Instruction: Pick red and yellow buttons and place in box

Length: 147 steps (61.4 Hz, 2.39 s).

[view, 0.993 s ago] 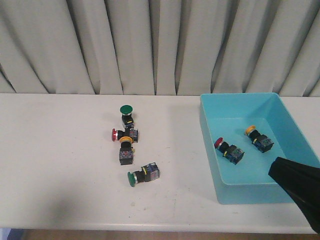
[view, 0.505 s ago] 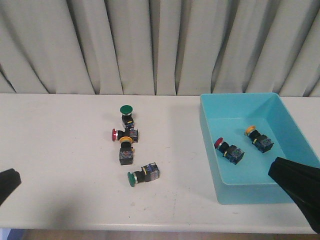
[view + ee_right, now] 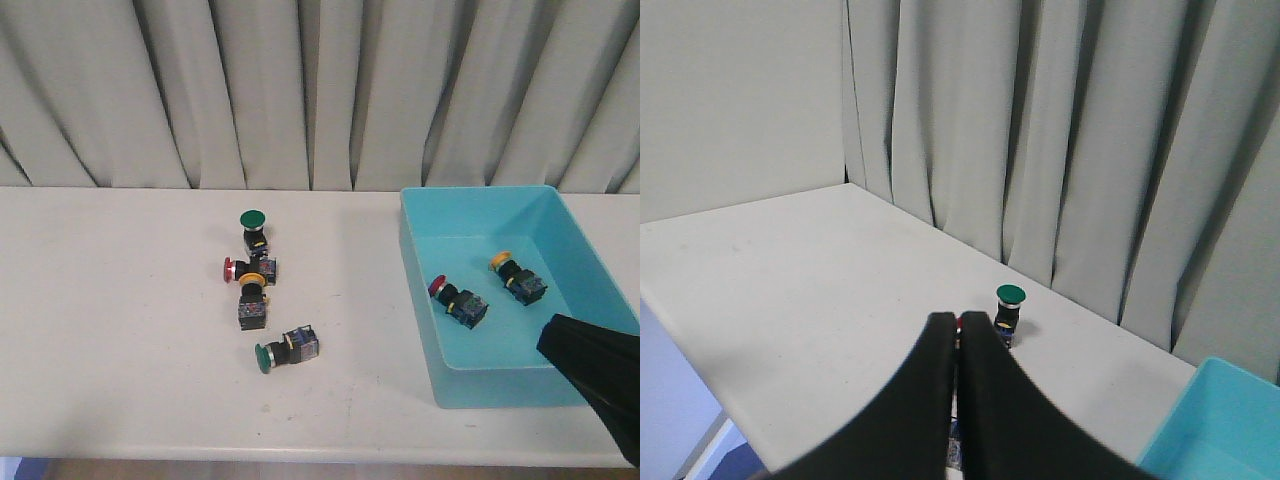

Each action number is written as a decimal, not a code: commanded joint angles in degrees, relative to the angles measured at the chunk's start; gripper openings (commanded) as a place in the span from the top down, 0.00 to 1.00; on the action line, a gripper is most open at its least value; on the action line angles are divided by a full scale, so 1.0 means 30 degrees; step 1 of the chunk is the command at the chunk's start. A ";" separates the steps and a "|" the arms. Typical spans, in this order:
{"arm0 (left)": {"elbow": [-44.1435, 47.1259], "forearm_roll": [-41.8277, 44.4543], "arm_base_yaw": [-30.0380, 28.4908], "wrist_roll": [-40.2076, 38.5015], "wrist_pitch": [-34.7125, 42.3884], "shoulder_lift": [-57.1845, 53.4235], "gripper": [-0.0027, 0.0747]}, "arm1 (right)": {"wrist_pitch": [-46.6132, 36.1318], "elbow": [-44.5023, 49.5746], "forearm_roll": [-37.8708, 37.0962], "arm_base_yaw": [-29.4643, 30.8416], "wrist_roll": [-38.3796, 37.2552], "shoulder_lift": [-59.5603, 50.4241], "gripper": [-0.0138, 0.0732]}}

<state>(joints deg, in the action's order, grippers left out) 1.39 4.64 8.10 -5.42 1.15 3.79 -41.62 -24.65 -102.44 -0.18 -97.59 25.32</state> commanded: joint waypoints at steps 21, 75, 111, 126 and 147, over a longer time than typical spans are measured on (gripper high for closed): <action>0.0626 0.0054 -0.3123 -0.0268 -0.0942 -0.1776 0.98 | 0.0447 -0.0506 0.0395 0.0061 0.0017 0.0101 0.85; 0.0589 -0.5110 -0.3099 0.4248 -0.0511 -0.1756 0.97 | 0.0451 -0.0506 0.0378 0.0061 0.0017 0.0101 0.85; 0.0589 -0.5110 -0.3099 0.4248 -0.0511 -0.1756 0.97 | 0.0451 -0.0506 0.0378 0.0061 0.0017 0.0101 0.85; 0.0589 -0.5110 -0.3099 0.4248 -0.0511 -0.1756 0.97 | 0.1636 -0.0506 0.1402 -0.0142 0.0209 0.0101 0.85; 0.0589 -0.5110 -0.3099 0.4248 -0.0511 -0.1756 0.97 | 0.5852 0.0641 1.3893 -0.1124 1.1158 0.0101 0.85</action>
<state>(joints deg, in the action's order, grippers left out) 1.39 -10.03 -1.13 7.43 -4.66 -0.60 -28.09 -23.42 -76.72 -3.41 -75.45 25.22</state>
